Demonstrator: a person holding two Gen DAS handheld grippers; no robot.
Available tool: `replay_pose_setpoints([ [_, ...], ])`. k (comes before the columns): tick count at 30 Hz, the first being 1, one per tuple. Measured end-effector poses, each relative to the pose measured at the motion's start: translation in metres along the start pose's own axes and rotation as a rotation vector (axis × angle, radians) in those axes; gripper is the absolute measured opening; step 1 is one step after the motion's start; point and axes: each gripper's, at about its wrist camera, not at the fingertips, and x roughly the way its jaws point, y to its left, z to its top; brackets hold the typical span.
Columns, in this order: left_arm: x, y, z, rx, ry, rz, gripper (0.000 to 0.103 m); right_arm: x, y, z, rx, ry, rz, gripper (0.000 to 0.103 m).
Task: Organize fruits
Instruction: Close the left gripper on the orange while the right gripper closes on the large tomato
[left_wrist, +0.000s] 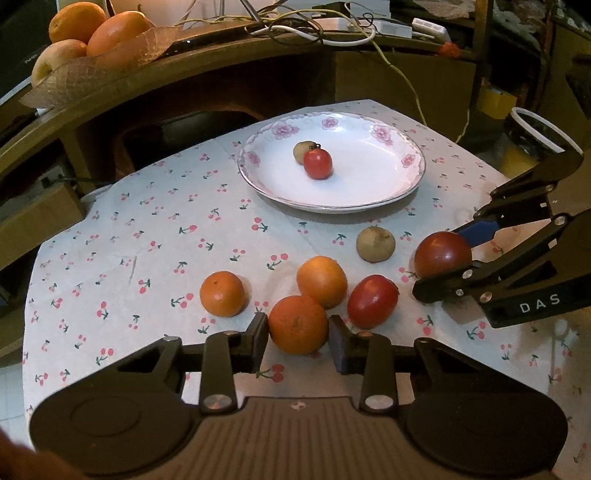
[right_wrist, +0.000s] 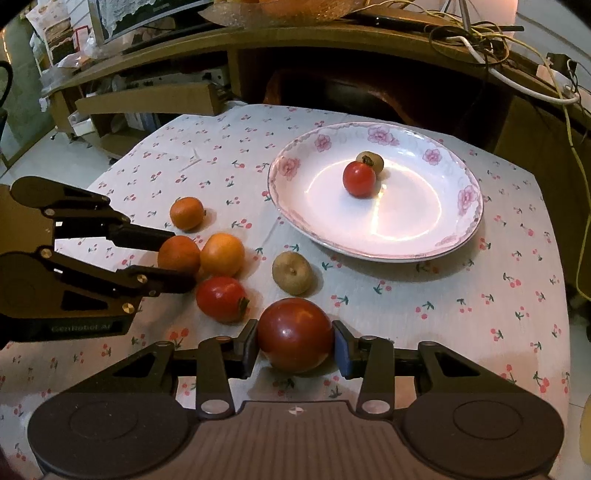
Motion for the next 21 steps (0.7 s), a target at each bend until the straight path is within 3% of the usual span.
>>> replay_pose_setpoints([
  [13,0.0024,-0.0037,-0.0035,0.046,0.030,0.005,0.041,-0.0018,-0.0003,-0.0045,-0.030,-0.009,-0.002,0.043],
  [21,0.0051,-0.0020,-0.0025,0.039,0.026,0.019,0.048,-0.0024,0.0006,-0.0047,-0.042,-0.006,-0.006,0.049],
])
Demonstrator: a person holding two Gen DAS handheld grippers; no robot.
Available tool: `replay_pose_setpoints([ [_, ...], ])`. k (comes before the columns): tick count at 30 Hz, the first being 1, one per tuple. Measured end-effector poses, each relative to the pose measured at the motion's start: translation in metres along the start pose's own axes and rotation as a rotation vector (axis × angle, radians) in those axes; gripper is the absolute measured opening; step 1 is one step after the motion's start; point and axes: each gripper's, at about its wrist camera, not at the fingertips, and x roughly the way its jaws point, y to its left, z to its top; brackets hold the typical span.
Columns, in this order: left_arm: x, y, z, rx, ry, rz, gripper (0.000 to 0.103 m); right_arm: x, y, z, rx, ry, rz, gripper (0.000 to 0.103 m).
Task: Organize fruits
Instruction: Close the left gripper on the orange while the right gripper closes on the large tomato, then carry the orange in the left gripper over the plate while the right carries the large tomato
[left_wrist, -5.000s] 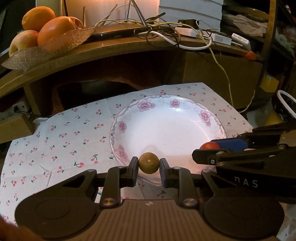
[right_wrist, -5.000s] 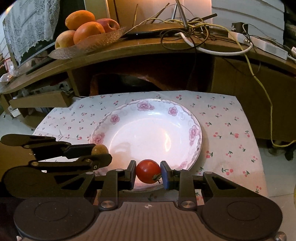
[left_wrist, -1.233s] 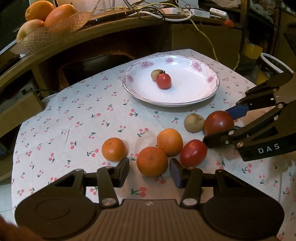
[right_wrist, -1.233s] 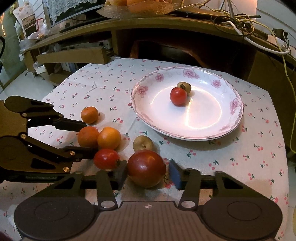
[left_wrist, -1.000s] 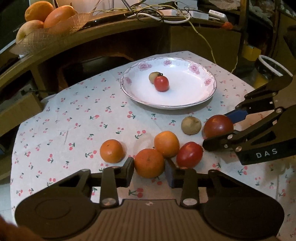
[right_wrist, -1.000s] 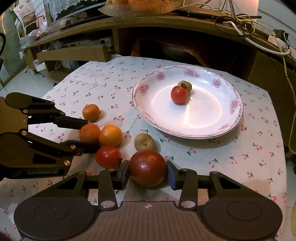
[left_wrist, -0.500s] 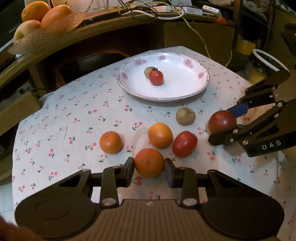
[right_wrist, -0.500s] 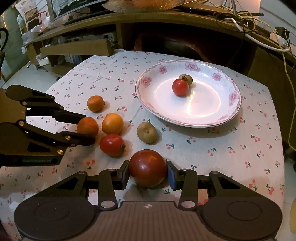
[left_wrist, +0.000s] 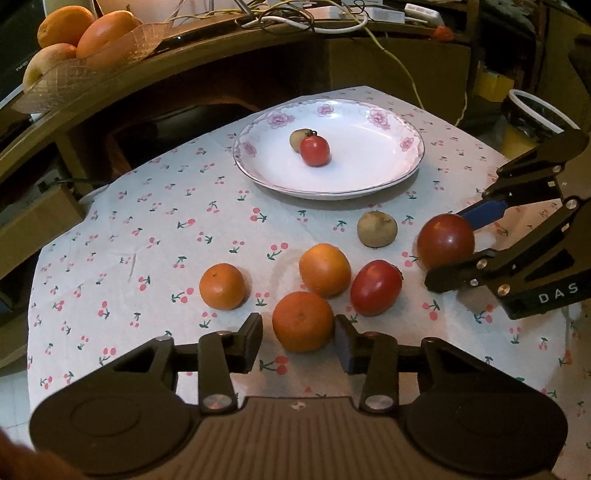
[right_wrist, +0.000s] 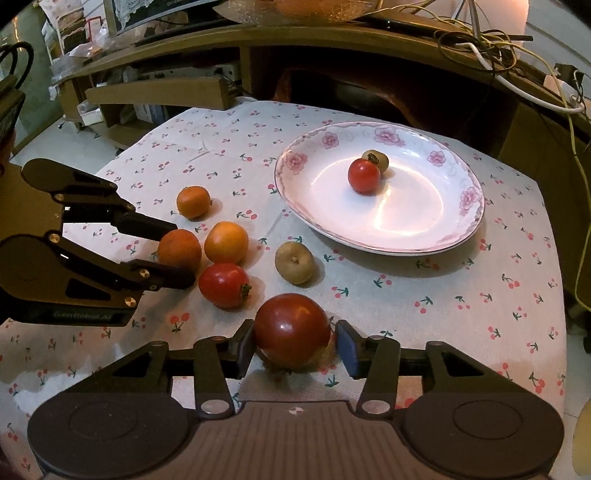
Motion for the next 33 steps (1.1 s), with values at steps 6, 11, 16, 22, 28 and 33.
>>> replay_pose_setpoints([
  [6,0.000,0.002,-0.001,-0.016,-0.006,0.005,0.050,0.000,-0.001,-0.001,0.007,-0.006,-0.001,0.049],
  [11,0.001,0.001,-0.001,-0.021,-0.009,0.007,0.049,0.002,-0.005,0.001,0.034,-0.013,0.002,0.048],
  [16,0.001,-0.001,0.000,-0.018,-0.005,0.006,0.048,0.003,-0.004,0.003,0.040,-0.028,-0.001,0.049],
  [22,0.001,0.000,0.000,-0.016,0.000,0.006,0.048,0.007,-0.003,0.005,0.042,-0.033,-0.003,0.049],
  [28,0.001,-0.001,-0.001,-0.017,0.000,0.009,0.048,0.010,-0.002,0.008,0.033,-0.036,-0.009,0.049],
  [33,0.001,0.000,0.001,-0.018,0.006,0.005,0.045,0.010,0.000,0.010,0.041,-0.028,-0.006,0.042],
])
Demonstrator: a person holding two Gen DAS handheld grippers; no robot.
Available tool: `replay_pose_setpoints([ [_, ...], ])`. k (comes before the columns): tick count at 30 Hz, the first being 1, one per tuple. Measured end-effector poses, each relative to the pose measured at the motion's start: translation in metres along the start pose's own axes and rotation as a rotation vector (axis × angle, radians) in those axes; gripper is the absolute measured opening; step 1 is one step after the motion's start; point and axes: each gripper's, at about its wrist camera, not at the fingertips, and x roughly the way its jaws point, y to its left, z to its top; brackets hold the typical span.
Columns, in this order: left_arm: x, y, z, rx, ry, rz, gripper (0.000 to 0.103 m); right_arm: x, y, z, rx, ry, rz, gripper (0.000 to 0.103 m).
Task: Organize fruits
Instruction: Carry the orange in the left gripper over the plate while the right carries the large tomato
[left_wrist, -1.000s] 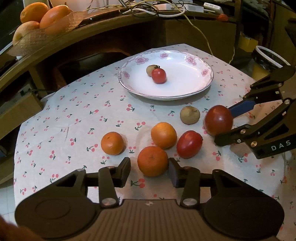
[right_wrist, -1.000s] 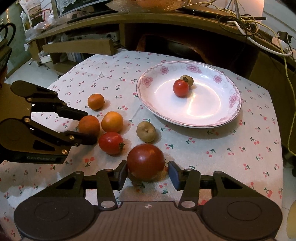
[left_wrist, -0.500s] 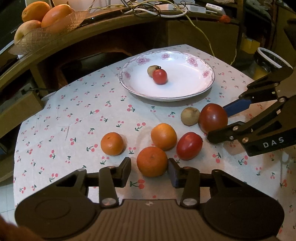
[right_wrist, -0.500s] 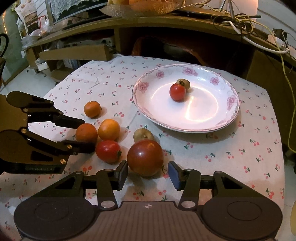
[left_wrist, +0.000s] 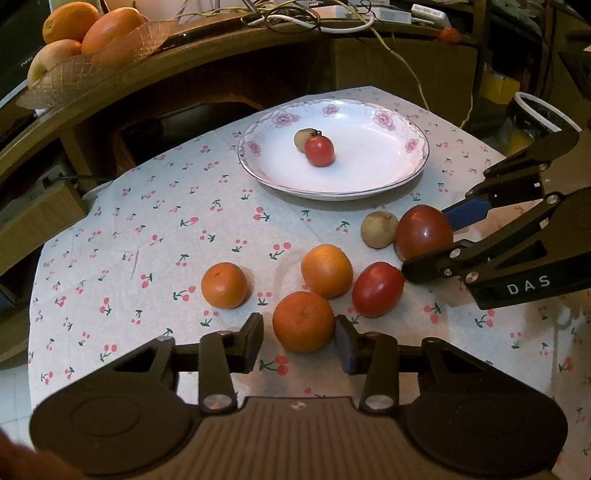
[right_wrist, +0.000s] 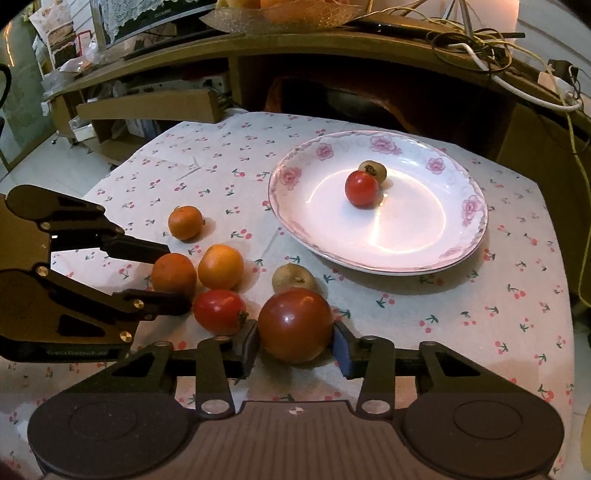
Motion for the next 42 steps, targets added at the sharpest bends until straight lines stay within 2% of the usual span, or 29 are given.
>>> replay_pose_setpoints([
  [2,-0.001,0.000,0.000,0.002,0.001,-0.006,0.041,-0.001,0.000,0.000,0.010,0.002,0.001,0.042],
  [17,-0.009,-0.003,0.009,0.005,-0.029,0.001,0.040,-0.019,-0.002,0.009,0.031,-0.040,0.011,0.041],
  [27,-0.014,-0.009,0.030,0.007,-0.075,0.007,0.040,-0.026,-0.007,0.023,0.040,-0.088,-0.016,0.041],
  [42,0.005,-0.017,0.068,-0.002,-0.100,0.037,0.040,-0.025,-0.026,0.033,0.080,-0.113,-0.081,0.042],
])
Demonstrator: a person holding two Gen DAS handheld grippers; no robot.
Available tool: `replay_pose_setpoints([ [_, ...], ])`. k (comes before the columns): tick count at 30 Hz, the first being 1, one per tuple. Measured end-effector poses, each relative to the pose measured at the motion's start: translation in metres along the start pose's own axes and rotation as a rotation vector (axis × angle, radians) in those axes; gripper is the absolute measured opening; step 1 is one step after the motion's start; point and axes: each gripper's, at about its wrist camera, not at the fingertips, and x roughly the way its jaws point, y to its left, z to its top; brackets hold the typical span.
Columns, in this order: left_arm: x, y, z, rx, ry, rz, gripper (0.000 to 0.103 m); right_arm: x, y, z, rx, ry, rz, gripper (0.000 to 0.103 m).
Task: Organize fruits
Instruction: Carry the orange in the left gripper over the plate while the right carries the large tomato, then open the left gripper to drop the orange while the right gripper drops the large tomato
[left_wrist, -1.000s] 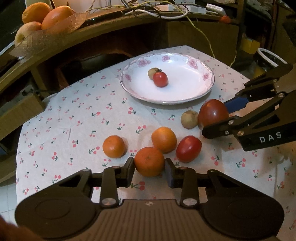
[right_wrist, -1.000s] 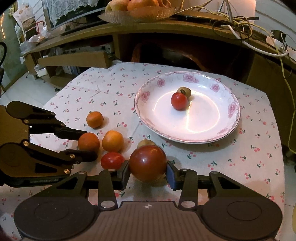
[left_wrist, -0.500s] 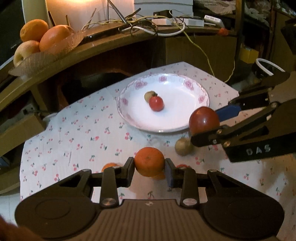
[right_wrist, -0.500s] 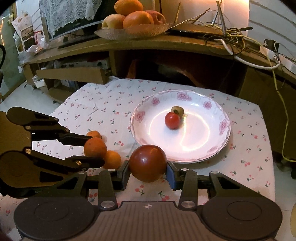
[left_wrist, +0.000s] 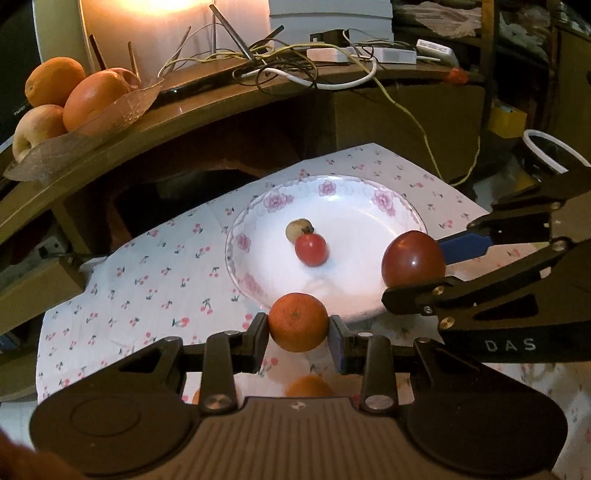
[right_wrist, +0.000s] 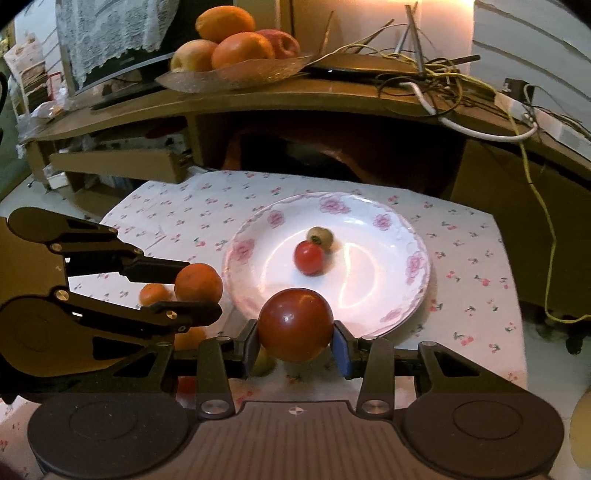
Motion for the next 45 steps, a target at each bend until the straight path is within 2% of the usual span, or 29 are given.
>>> replay_pose_setpoints([
  [17,0.034,0.000,0.017,-0.027,0.022,0.039,0.040,0.026,-0.023,0.010,0.030,0.006,-0.041,0.042],
  [35,0.041,0.000,0.022,-0.009,0.023,0.077,0.040,0.042,-0.027,0.011,0.038,0.021,-0.060,0.045],
  [45,0.040,0.003,0.023,-0.025,0.027,0.082,0.044,0.036,-0.029,0.013,0.051,-0.007,-0.058,0.046],
])
